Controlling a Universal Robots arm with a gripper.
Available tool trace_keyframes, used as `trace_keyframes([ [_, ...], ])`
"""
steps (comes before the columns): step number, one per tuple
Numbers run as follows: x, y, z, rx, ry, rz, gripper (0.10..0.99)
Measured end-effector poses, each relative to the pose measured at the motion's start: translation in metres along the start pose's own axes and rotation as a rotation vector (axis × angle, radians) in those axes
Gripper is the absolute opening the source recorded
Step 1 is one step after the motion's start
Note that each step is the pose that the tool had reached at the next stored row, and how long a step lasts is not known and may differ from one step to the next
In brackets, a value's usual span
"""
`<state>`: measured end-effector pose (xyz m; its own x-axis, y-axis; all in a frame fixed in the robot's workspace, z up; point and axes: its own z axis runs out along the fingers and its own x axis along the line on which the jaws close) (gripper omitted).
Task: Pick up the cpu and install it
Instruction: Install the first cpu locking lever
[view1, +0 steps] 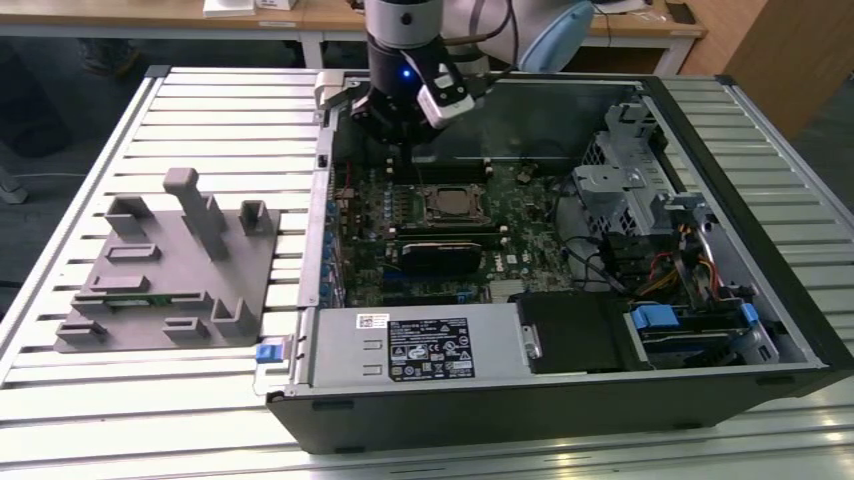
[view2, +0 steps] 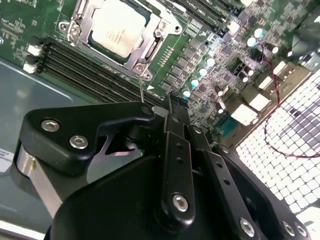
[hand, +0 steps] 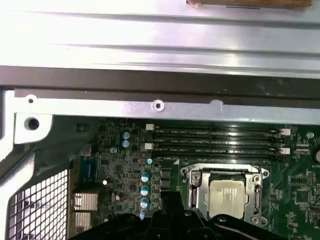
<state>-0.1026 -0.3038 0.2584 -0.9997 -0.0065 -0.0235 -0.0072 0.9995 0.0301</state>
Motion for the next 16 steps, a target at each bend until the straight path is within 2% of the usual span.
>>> trace_keyframes([
  [5,0.0014,0.0025,0.0034,0.001,-0.0045,0.040,0.106],
  [11,0.0014,0.0163,0.0041,0.001,-0.0048,0.042,0.106],
  [16,0.0003,0.0174,0.0042,0.001,-0.0047,0.043,0.106],
])
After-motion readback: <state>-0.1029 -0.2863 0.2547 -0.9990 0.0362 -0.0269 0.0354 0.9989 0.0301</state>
